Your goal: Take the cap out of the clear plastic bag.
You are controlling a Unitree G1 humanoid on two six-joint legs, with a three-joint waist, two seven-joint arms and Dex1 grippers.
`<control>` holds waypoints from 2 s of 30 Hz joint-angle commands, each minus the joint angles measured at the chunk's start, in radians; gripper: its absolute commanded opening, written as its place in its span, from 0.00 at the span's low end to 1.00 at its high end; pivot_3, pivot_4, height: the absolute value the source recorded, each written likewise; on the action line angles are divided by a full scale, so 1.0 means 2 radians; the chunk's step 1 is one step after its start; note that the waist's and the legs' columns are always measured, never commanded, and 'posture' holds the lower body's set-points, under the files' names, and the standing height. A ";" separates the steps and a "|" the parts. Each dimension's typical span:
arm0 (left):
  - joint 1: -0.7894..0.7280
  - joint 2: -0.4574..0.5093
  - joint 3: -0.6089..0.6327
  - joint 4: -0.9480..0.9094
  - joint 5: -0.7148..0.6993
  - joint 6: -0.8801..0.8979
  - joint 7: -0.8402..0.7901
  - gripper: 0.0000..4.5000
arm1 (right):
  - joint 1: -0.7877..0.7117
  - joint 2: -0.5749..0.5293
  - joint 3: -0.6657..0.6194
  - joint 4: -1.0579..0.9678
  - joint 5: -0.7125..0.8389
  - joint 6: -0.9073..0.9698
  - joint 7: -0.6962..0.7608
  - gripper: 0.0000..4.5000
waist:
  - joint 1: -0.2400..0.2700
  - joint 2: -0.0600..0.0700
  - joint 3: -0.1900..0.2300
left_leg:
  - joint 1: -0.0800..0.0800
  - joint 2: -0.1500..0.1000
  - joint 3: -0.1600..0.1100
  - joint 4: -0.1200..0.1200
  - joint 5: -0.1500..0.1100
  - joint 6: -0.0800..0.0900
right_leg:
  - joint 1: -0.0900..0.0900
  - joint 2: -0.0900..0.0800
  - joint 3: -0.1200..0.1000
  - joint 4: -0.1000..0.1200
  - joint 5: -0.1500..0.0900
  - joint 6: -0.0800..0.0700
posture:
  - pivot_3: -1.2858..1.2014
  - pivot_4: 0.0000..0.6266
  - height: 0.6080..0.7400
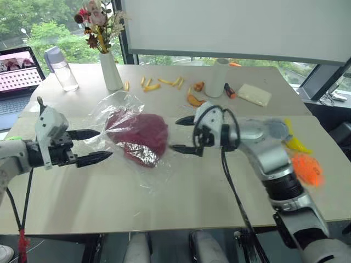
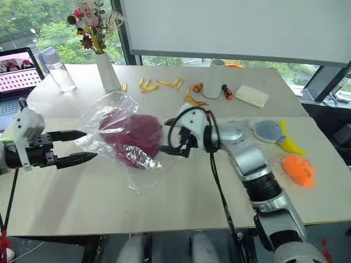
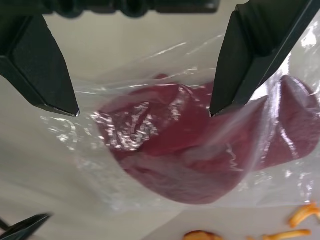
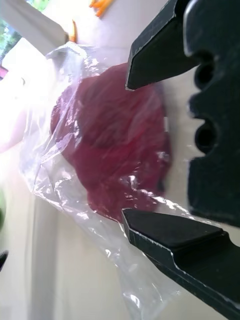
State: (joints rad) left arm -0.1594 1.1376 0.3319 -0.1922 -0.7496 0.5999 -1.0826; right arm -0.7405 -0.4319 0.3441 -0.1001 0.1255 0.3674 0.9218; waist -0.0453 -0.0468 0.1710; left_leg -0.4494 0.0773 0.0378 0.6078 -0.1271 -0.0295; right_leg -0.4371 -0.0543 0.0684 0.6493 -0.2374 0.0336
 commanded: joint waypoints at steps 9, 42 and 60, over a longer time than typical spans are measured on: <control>0.022 -0.002 0.056 -0.072 -0.030 0.043 -0.023 0.99 | -0.131 0.123 0.046 0.255 -0.063 -0.104 -0.007 1.00 | -0.001 0.000 0.000 | -0.001 0.000 0.000 0.001 0.002 0.002 | 0.000 0.000 0.000 0.000 0.002 -0.001 | 0.52 0.24 0.92; 0.074 -0.024 0.141 -0.136 -0.052 0.082 0.013 1.00 | -0.193 0.202 0.008 0.538 -0.128 -0.173 0.029 0.01 | -0.001 0.001 0.000 | 0.005 0.002 0.000 -0.001 -0.001 -0.001 | 0.004 0.000 -0.002 -0.001 0.000 -0.005 | 0.52 0.24 0.92; -0.050 -0.040 0.037 -0.089 -0.049 0.057 0.006 1.00 | -0.135 -0.069 0.031 0.227 -0.114 -0.483 0.244 0.01 | 0.000 0.002 0.001 | 0.000 0.003 0.000 0.000 0.000 -0.001 | 0.000 0.002 -0.001 0.000 0.000 0.002 | 0.52 0.24 0.92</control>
State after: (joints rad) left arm -0.2337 1.0626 0.4229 -0.3752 -0.8598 0.7402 -1.0614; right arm -0.9550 -0.5530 0.4149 0.2560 -0.0760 -0.4141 1.4255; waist -0.0458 -0.0431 0.1735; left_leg -0.4491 0.0822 0.0388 0.6083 -0.1279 -0.0316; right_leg -0.4372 -0.0502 0.0670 0.6490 -0.2384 0.0356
